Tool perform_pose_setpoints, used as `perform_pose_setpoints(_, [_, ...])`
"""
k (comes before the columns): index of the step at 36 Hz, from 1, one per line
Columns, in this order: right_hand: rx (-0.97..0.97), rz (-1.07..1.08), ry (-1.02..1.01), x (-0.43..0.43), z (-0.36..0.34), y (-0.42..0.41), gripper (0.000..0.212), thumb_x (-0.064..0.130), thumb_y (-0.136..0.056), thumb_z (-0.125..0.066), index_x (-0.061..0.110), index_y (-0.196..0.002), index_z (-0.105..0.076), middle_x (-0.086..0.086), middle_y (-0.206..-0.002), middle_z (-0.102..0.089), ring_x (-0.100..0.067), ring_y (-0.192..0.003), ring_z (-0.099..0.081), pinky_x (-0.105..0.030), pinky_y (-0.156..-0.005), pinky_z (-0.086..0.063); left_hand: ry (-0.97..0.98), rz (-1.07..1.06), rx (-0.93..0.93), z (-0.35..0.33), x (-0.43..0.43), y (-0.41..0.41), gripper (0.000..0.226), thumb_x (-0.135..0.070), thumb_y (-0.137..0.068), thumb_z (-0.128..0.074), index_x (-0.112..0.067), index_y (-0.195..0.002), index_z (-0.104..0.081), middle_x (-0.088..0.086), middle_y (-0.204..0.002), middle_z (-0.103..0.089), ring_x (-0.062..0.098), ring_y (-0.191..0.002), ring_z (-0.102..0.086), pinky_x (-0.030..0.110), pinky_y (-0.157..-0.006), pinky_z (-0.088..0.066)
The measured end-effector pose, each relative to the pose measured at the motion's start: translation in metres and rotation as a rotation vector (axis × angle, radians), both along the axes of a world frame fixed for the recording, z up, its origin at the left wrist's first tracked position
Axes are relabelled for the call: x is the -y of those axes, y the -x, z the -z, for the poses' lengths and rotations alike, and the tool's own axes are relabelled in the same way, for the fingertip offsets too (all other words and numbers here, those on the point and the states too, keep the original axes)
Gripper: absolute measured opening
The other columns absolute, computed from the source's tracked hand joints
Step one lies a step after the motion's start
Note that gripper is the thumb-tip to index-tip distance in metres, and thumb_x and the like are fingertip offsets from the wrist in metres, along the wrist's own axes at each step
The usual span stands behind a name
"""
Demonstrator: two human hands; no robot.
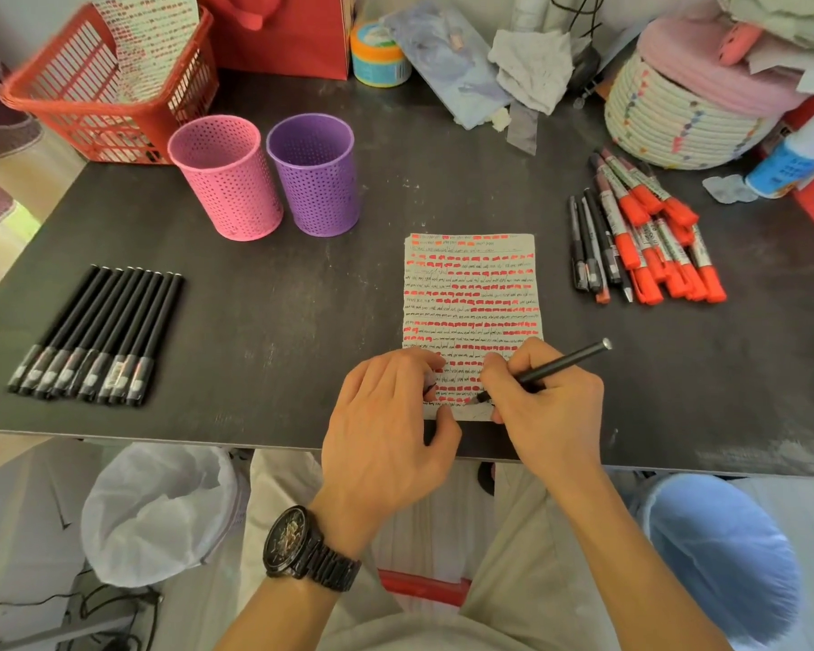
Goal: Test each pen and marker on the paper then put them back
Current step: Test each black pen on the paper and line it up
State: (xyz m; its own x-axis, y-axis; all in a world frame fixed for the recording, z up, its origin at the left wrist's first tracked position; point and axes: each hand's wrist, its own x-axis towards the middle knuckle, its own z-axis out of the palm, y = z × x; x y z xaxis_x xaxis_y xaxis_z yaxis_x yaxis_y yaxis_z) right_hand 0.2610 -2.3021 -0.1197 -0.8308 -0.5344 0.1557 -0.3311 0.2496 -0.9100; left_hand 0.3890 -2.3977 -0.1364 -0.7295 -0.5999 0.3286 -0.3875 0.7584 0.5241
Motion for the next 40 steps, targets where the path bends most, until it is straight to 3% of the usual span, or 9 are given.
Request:
perform_pose_setpoints(15, [-0.007, -0.013, 0.006, -0.002, 0.002, 0.001, 0.03, 0.011, -0.089, -0.071, 0.01, -0.062, -0.056, 0.004, -0.054, -0.062, -0.008, -0.053, -0.065, -0.012, -0.051, -0.049, -0.014, -0.011, 0.01, 0.001, 0.0, 0.0, 0.026, -0.038, -0.083, -0.058, -0.022, -0.104, -0.056, -0.016, -0.113, -0.062, 0.003, -0.103, -0.055, 0.014, -0.099, -0.03])
perform_pose_setpoints(21, [0.016, -0.015, 0.023, -0.002, 0.002, 0.001, 0.035, 0.009, -0.088, -0.071, 0.013, -0.059, -0.053, -0.003, -0.053, -0.061, -0.013, -0.047, -0.062, -0.014, -0.047, -0.047, -0.021, -0.015, 0.012, 0.0, 0.0, 0.0, 0.029, -0.039, -0.082, -0.056, -0.025, -0.107, -0.055, -0.018, -0.107, -0.061, 0.001, -0.099, -0.054, 0.014, -0.097, -0.032])
perform_pose_setpoints(29, [0.05, 0.026, 0.122, -0.002, -0.003, 0.003, 0.032, 0.023, -0.092, -0.071, 0.021, -0.063, -0.058, 0.004, -0.056, -0.066, -0.006, -0.05, -0.065, -0.013, -0.048, -0.048, -0.044, -0.017, 0.033, -0.003, 0.003, -0.002, 0.03, -0.045, -0.082, -0.053, -0.031, -0.109, -0.055, -0.025, -0.103, -0.057, -0.005, -0.098, -0.048, 0.008, -0.093, -0.029])
perform_pose_setpoints(34, [0.215, 0.085, 0.204, -0.005, -0.016, 0.008, 0.039, 0.052, -0.087, -0.066, 0.025, -0.061, -0.054, -0.002, -0.049, -0.06, -0.009, -0.042, -0.055, -0.017, -0.043, -0.043, -0.1, -0.007, 0.081, -0.004, 0.007, -0.002, 0.023, -0.043, -0.083, -0.06, -0.035, -0.102, -0.05, -0.036, -0.095, -0.044, -0.005, -0.095, -0.043, 0.004, -0.09, -0.026])
perform_pose_setpoints(37, [0.271, 0.073, 0.237, -0.006, -0.021, 0.007, 0.041, 0.052, -0.091, -0.061, 0.02, -0.066, -0.056, 0.0, -0.051, -0.059, -0.007, -0.042, -0.053, -0.016, -0.042, -0.042, -0.191, 0.03, 0.083, -0.008, 0.009, -0.003, 0.026, -0.037, -0.085, -0.065, -0.041, -0.094, -0.041, -0.031, -0.103, -0.051, -0.01, -0.1, -0.042, 0.006, -0.087, -0.03])
perform_pose_setpoints(40, [0.378, 0.031, 0.282, -0.01, -0.027, 0.009, 0.041, 0.042, -0.102, -0.052, 0.016, -0.072, -0.062, -0.007, -0.056, -0.06, -0.013, -0.047, -0.053, -0.02, -0.044, -0.042, -0.409, 0.051, -0.017, -0.016, 0.014, -0.009, 0.029, -0.029, -0.089, -0.067, -0.047, -0.101, -0.047, -0.023, -0.112, -0.057, -0.008, -0.109, -0.051, 0.01, -0.082, -0.043])
